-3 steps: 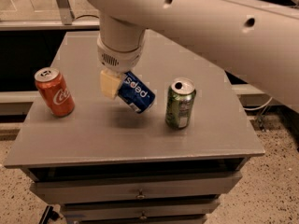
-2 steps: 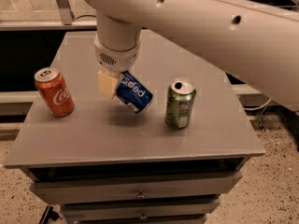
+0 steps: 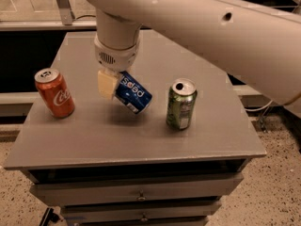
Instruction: Knock pepsi can over
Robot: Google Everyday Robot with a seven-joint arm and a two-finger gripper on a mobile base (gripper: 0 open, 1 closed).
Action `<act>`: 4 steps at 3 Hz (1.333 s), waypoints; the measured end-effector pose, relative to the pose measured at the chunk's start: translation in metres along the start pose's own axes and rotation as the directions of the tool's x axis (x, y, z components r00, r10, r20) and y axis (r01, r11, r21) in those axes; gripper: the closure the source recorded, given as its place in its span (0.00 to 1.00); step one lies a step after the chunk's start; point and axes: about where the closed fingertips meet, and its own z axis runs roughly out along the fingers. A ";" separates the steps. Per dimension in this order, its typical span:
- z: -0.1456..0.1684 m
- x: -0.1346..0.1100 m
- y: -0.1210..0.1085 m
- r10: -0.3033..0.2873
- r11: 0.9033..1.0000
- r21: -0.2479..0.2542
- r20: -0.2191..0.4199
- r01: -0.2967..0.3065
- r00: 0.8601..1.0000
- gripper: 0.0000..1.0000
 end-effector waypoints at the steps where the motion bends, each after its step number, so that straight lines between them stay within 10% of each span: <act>1: 0.000 -0.002 0.000 -0.003 1.000 -0.007 0.002 0.003 1.000 0.38; 3: 0.008 -0.018 0.001 -0.020 1.000 -0.010 0.004 0.020 1.000 0.00; 4: 0.009 -0.022 0.001 -0.021 1.000 -0.003 0.010 0.021 1.000 0.00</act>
Offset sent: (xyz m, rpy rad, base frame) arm 0.0057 0.0084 0.0005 0.0045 0.0014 0.0084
